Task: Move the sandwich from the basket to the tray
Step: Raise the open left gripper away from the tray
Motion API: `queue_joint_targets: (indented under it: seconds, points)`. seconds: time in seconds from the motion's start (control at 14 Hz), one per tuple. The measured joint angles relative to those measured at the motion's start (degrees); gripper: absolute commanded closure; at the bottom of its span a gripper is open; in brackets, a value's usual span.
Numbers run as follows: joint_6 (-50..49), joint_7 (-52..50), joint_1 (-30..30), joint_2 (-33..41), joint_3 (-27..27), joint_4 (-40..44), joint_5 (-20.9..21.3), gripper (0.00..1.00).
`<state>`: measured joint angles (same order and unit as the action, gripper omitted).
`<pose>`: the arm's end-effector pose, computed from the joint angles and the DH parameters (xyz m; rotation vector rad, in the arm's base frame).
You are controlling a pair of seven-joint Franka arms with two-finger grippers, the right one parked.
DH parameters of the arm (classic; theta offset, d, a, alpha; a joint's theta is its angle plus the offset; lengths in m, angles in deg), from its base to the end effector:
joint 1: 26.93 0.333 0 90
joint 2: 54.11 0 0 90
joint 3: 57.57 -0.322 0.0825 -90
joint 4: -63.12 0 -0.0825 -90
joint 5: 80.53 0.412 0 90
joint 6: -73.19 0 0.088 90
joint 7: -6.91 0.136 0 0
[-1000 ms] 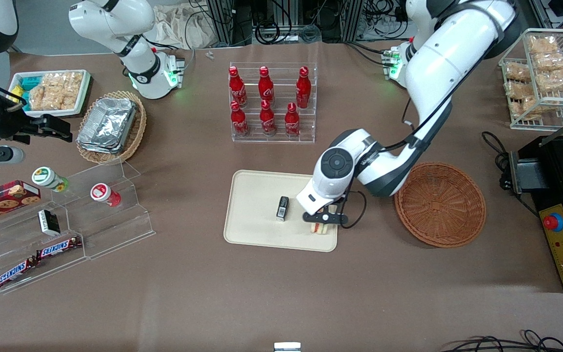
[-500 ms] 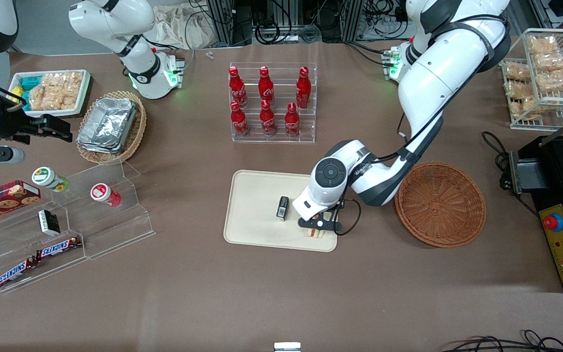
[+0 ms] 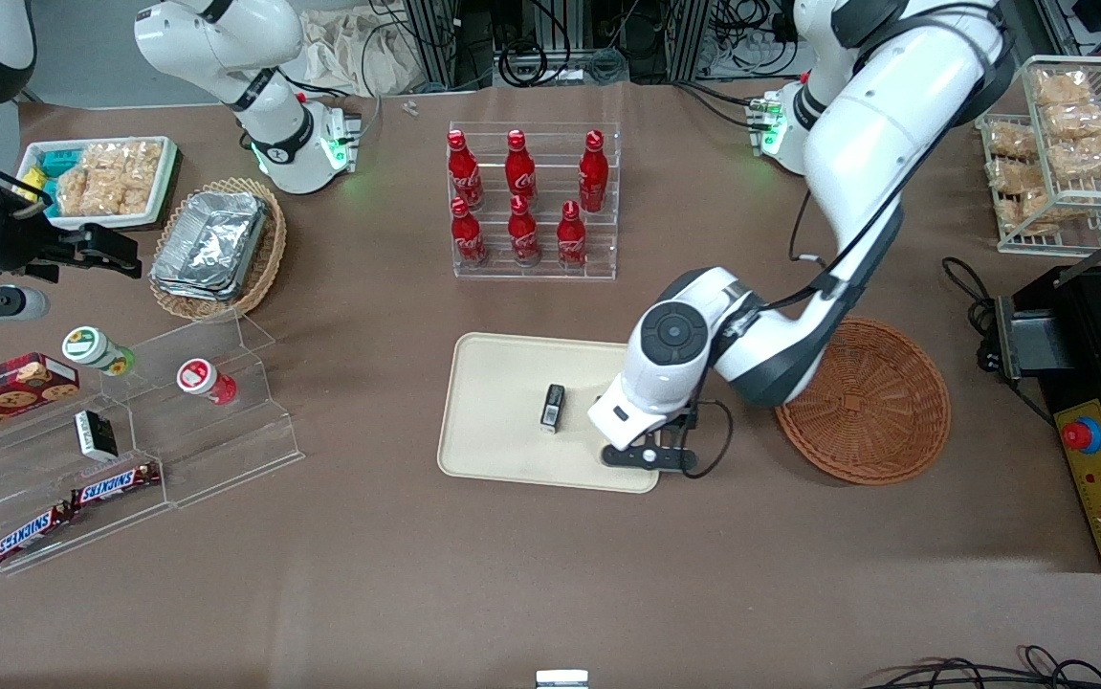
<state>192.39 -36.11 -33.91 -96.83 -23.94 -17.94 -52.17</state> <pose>0.6429 -0.3992 0.2759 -3.1328 0.0889 -0.1161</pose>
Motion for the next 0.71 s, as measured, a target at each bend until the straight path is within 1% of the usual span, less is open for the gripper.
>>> queue_joint_targets:
  seconds: [0.14, 0.21, 0.36, 0.43, 0.57, 0.64, 0.71]
  points:
    - [-4.5, 0.0, 1.6, 4.6, 0.1, 0.1, -1.5, 0.0]
    - [-6.6, 0.5, 2.5, 7.2, 0.1, 0.2, -3.2, 0.0]
    - [-11.4, 4.9, 5.7, 12.8, 0.0, 0.0, -8.2, 0.0]
    - [-13.6, 8.7, 8.3, 15.6, 0.0, -0.8, -11.0, 0.0]
    - [-15.7, 17.4, 15.4, 21.5, 0.9, -4.4, -15.8, 0.0]
    - [-16.6, 20.7, 18.1, 24.3, 1.0, -6.4, -17.5, 0.0]
    - [-18.2, 22.7, 19.6, 26.7, 0.6, -8.0, -18.4, 0.0]
